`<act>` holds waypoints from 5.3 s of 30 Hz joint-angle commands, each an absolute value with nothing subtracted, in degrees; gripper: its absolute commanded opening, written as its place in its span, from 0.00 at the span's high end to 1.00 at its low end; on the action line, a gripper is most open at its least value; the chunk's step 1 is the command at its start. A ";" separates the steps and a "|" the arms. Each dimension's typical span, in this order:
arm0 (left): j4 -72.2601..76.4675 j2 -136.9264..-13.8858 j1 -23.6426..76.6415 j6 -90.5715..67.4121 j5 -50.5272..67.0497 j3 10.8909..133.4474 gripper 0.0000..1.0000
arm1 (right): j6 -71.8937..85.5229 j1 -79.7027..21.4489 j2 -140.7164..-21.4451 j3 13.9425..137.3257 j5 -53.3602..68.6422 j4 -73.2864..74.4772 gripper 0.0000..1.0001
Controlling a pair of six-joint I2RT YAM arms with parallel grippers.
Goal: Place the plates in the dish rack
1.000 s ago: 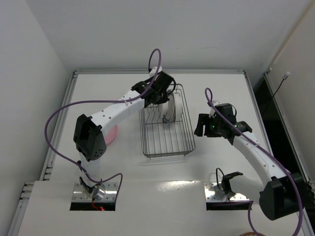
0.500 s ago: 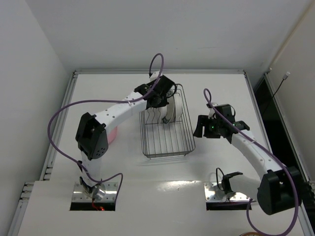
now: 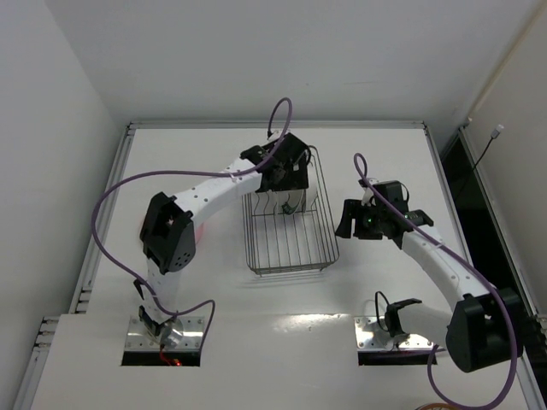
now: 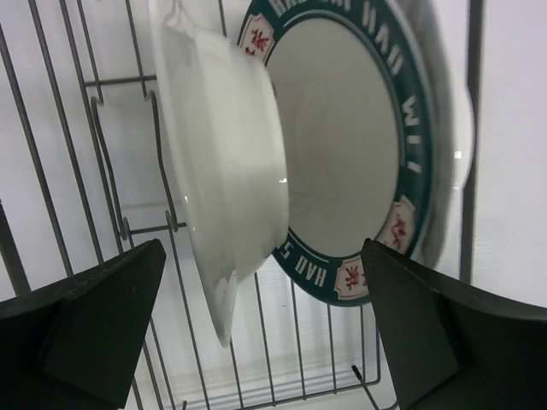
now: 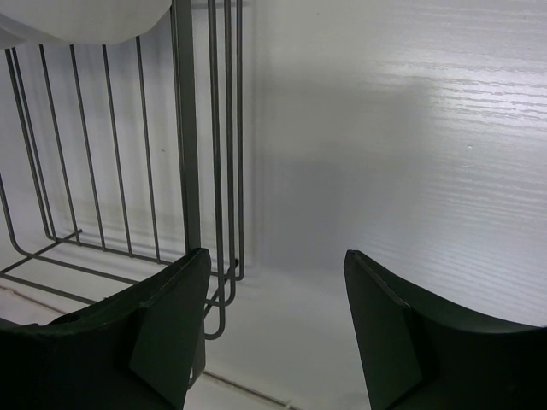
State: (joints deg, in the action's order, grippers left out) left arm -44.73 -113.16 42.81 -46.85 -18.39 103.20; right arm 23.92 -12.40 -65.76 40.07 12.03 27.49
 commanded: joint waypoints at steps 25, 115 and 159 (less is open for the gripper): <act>-47.80 -87.82 45.09 -30.66 -45.76 108.39 0.00 | 24.52 -12.57 -67.06 39.73 17.58 22.15 0.39; 7.38 -78.13 16.96 -56.60 38.32 78.31 1.00 | 29.79 -8.96 -58.62 20.75 22.15 9.33 0.40; 9.14 -91.85 14.77 -49.48 44.20 63.45 0.77 | 28.30 -8.96 -59.07 23.37 22.76 13.18 0.39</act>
